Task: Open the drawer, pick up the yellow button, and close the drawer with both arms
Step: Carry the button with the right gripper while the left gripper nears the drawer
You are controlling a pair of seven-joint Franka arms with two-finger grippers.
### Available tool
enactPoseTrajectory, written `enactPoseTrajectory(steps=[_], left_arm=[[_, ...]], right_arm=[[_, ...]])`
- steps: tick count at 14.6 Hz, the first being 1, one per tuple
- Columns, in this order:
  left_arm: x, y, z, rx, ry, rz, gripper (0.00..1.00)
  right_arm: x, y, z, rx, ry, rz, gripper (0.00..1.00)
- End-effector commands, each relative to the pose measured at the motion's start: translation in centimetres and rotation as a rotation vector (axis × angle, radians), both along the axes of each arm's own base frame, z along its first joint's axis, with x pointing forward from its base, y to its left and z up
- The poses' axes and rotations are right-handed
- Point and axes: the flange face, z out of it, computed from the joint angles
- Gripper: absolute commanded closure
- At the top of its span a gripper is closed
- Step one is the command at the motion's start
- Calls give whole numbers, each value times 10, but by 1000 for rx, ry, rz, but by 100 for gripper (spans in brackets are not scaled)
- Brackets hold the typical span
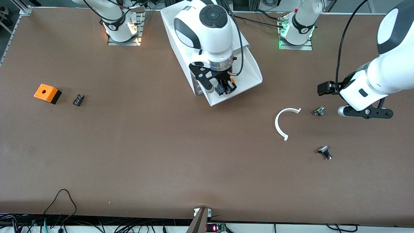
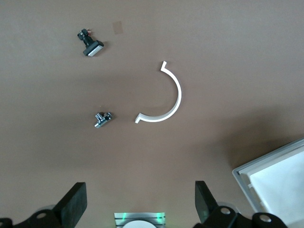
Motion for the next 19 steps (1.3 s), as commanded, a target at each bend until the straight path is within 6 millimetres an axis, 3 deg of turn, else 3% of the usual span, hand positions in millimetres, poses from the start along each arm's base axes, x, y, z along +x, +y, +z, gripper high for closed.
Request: enactPoseTrajectory(steps=[1, 3, 5, 9, 11, 13, 16, 19], left_arm=[[-7, -28, 7, 43, -10, 87, 0], [-4, -40, -12, 32, -19, 129, 0], [2, -60, -43, -41, -45, 206, 0], [-3, -116, -91, -90, -133, 266, 0], [-19, -147, -123, -101, -140, 308, 0], [-49, -187, -153, -81, -192, 239, 1], [-66, -203, -174, -19, -214, 288, 1], [-86, -220, -188, 10, -190, 341, 1]], right_arm=[[24, -43, 25, -28, 15, 141, 100], [48, -89, 47, -35, 26, 300, 100], [67, -131, 55, -55, 48, 478, 100], [109, -223, 40, -134, 79, 690, 100], [126, -268, 29, -166, 84, 791, 100], [139, -317, 15, -192, 95, 864, 100], [147, -392, -22, -222, 76, 925, 100], [146, -435, -67, -238, 79, 933, 100]])
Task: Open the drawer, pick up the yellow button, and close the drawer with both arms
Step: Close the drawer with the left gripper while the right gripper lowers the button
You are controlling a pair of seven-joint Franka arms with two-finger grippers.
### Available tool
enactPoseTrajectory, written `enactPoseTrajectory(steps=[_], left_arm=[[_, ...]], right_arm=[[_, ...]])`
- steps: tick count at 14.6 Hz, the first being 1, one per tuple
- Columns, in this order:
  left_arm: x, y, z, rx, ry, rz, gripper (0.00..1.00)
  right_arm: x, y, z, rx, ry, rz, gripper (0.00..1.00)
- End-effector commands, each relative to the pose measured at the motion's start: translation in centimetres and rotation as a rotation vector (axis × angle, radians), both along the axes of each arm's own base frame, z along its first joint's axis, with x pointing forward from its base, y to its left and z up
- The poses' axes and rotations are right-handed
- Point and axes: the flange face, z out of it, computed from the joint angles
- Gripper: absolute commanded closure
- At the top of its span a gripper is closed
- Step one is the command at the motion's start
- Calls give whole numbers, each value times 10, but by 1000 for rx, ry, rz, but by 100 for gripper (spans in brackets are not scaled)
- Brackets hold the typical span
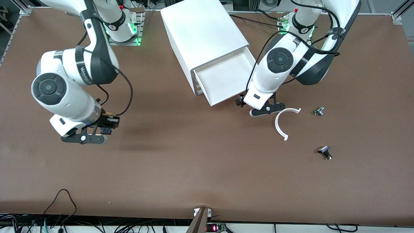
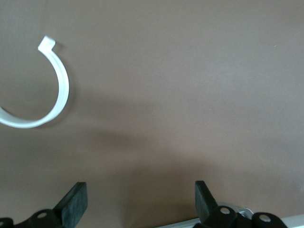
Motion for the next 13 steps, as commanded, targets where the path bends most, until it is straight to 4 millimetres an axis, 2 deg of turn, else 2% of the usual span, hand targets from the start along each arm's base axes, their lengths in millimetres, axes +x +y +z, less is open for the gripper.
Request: enactPoseTrajectory(steps=[1, 4, 8, 11, 13], left_arm=[[-24, -9, -6, 37, -4, 17, 1], [-37, -22, -13, 28, 27, 20, 1], [-58, -41, -10, -47, 142, 54, 1], [-76, -52, -13, -31, 201, 31, 1], [-87, -61, -16, -35, 230, 16, 1]], right_arm=[[-19, -34, -35, 34, -2, 19, 100], [-21, -98, -96, 114, -12, 32, 100], [-24, -164, -169, 192, -16, 60, 100], [-26, -198, -208, 198, -48, 91, 100], [-26, -208, -226, 171, -59, 130, 100]])
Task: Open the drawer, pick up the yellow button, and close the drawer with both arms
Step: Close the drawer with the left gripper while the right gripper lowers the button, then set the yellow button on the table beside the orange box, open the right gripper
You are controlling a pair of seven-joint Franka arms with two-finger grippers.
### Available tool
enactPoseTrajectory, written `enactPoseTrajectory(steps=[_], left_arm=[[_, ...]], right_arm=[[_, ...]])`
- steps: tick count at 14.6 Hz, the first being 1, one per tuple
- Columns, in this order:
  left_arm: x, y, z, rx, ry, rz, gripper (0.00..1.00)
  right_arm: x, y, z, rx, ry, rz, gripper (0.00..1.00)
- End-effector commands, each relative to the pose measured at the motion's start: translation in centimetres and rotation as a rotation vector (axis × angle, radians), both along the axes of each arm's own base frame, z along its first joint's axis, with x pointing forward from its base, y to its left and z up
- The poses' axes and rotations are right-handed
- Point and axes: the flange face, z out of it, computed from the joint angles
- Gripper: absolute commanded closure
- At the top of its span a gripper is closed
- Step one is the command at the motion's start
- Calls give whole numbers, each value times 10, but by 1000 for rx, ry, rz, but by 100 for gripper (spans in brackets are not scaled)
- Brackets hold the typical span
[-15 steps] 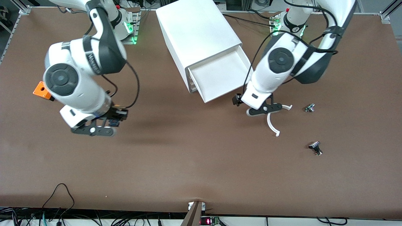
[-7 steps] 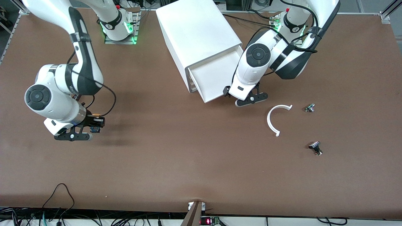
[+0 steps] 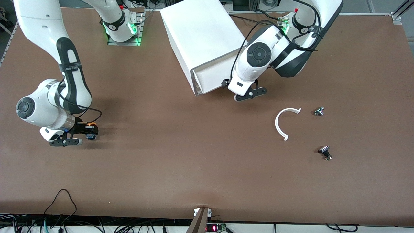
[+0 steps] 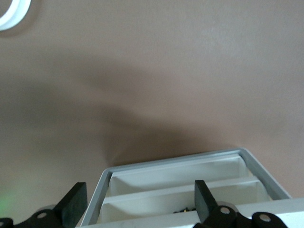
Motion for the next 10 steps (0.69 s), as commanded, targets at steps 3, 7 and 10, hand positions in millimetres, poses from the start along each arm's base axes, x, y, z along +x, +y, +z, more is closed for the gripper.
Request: enactPoseTrajectory(steps=[3, 7, 10], left_arm=[[-28, -17, 2, -49, 102, 25, 1], [-46, -36, 2, -66, 135, 13, 1], [-57, -48, -6, -55, 161, 18, 1]], right_arm=[[2, -9, -11, 0, -32, 20, 44], [16, 11, 29, 12, -95, 67, 0], [23, 26, 83, 20, -173, 106, 0]])
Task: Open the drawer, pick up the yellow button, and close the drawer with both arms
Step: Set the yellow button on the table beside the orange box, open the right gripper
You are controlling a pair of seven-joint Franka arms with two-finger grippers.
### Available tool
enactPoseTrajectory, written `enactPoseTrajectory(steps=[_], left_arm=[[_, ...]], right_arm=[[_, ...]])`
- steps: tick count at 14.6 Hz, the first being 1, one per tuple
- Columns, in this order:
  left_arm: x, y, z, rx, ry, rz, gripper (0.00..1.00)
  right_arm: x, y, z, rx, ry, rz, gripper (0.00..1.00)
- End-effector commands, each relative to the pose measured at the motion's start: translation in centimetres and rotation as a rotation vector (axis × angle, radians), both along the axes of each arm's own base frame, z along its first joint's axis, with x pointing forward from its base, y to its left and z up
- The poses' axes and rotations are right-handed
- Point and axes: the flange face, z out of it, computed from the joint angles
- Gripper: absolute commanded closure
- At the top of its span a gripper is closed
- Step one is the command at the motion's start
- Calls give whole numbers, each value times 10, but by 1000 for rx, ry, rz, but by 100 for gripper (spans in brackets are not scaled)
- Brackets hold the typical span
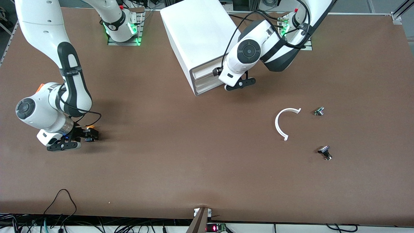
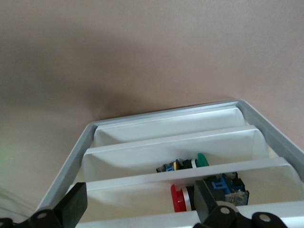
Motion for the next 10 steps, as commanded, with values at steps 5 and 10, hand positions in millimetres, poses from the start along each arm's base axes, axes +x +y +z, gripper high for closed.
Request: enactPoseTrajectory(steps=[5, 10], left_arm=[[-19, -17, 3, -14, 65, 10, 1], [-20, -16, 5, -11, 81, 5, 1]], right_arm=[[0, 16, 124, -26, -163, 153, 0], [4, 34, 176, -24, -16, 77, 0]])
